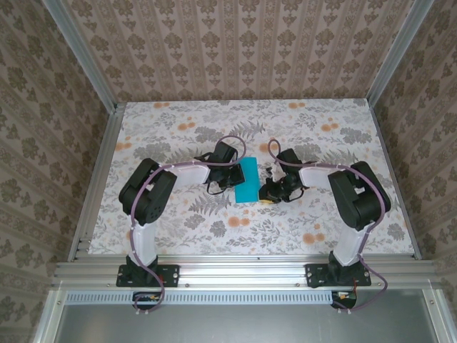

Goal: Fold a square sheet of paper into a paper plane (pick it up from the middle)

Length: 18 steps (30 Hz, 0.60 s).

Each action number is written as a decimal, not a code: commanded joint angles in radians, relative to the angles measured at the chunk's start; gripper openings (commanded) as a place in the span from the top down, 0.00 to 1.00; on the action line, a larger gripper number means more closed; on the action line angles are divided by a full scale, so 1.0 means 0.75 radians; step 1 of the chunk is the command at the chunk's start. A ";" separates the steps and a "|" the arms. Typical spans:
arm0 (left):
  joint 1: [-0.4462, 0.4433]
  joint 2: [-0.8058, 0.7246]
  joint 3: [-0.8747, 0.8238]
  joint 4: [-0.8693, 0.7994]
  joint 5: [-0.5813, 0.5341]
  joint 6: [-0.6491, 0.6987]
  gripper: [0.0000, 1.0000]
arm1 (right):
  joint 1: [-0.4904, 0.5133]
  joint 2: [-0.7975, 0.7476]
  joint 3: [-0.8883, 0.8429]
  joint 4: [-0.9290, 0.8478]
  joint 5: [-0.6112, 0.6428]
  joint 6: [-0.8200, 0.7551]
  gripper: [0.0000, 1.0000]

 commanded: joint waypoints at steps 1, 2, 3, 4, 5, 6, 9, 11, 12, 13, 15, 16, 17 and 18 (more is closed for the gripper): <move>0.011 0.043 -0.005 -0.137 -0.035 0.049 0.91 | -0.002 -0.069 -0.010 -0.094 0.024 0.001 0.87; 0.010 0.038 0.003 -0.136 -0.030 0.054 0.91 | -0.002 -0.078 0.004 -0.077 0.014 0.013 0.87; 0.008 0.031 0.011 -0.135 -0.027 0.060 0.90 | 0.003 -0.082 0.023 -0.057 0.004 0.027 0.87; 0.007 0.029 0.018 -0.134 -0.022 0.067 0.90 | 0.005 -0.078 0.039 -0.035 -0.007 0.043 0.87; 0.004 0.029 0.026 -0.134 -0.018 0.071 0.90 | 0.009 -0.066 0.056 -0.018 -0.012 0.049 0.86; 0.002 0.033 0.033 -0.135 -0.017 0.077 0.90 | 0.012 -0.044 0.076 -0.009 -0.013 0.057 0.87; -0.001 0.048 0.049 -0.137 -0.001 0.085 0.90 | 0.016 0.037 0.127 0.001 -0.001 0.064 0.87; -0.002 0.050 0.055 -0.138 0.007 0.089 0.90 | 0.016 0.076 0.137 -0.002 0.015 0.061 0.87; -0.001 0.045 0.057 -0.139 0.007 0.092 0.90 | 0.016 0.087 0.133 -0.003 0.025 0.060 0.87; -0.002 0.037 0.056 -0.134 0.007 0.093 0.89 | 0.016 0.095 0.126 -0.004 0.030 0.058 0.87; 0.000 0.017 0.054 -0.114 0.021 0.108 0.87 | 0.016 0.103 0.109 0.000 0.033 0.057 0.87; -0.004 0.005 0.054 -0.107 0.026 0.112 0.87 | 0.016 0.108 0.097 0.003 0.034 0.057 0.87; -0.005 -0.006 0.055 -0.097 0.037 0.118 0.86 | 0.016 0.110 0.090 0.003 0.034 0.060 0.87; -0.006 -0.018 0.058 -0.082 0.058 0.124 0.84 | 0.016 0.114 0.084 0.004 0.037 0.063 0.87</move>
